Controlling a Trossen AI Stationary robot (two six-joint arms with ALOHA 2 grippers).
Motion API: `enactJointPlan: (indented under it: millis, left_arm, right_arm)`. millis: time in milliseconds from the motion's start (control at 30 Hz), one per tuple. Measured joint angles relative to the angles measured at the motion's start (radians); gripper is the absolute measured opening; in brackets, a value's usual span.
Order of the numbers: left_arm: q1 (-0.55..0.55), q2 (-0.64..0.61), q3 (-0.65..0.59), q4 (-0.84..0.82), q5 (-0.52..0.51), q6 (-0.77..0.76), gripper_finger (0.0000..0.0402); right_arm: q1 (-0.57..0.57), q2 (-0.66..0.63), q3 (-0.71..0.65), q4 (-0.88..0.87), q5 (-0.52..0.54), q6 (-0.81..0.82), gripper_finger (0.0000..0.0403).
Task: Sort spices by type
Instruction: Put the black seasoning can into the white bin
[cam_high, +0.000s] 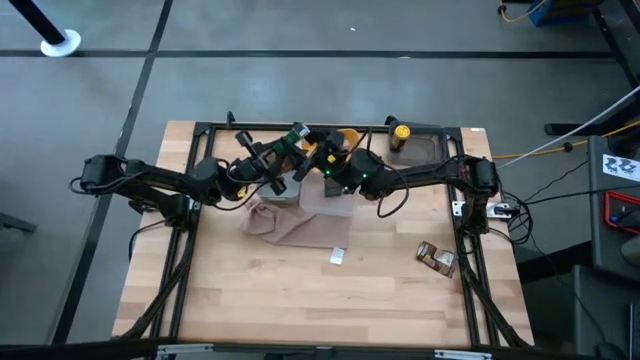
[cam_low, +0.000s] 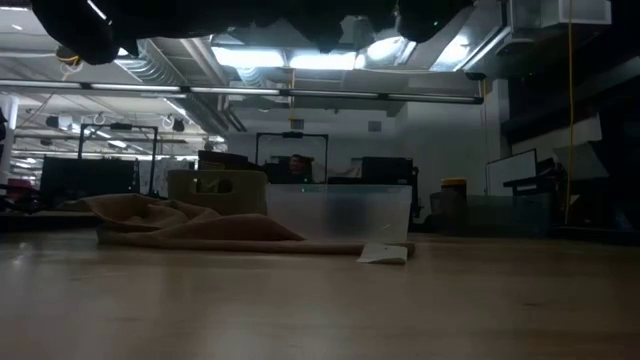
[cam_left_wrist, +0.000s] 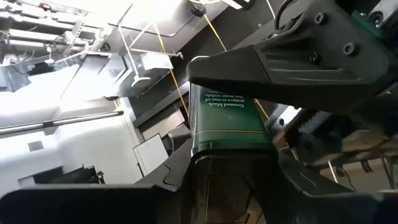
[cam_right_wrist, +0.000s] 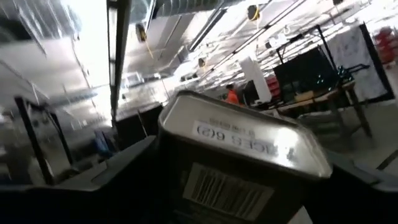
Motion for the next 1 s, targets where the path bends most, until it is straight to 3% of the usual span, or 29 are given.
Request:
enactJointPlan:
  millis: [133, 467, 600, 1000]
  left_arm:
    - [0.000, 0.000, 0.002, -0.006, -0.001, -0.005, 0.0117]
    - [-0.001, 0.000, 0.002, -0.093, -0.021, -0.062, 0.0115]
    - [0.005, 0.001, -0.003, -0.178, -0.068, -0.118, 0.0114]
    - [-0.028, -0.001, -0.001, -0.501, -0.018, -0.304, 0.0114]
  right_arm:
    - [0.002, -0.063, 0.000, -0.133, -0.003, -0.081, 0.0338]
    - [0.002, -0.254, 0.000, -0.679, -0.035, -0.105, 0.0351]
    - [-0.002, -0.327, 0.004, -0.798, -0.011, -0.120, 0.0353]
    - [0.000, -0.457, 0.002, -1.202, -0.003, -0.109, 0.0351]
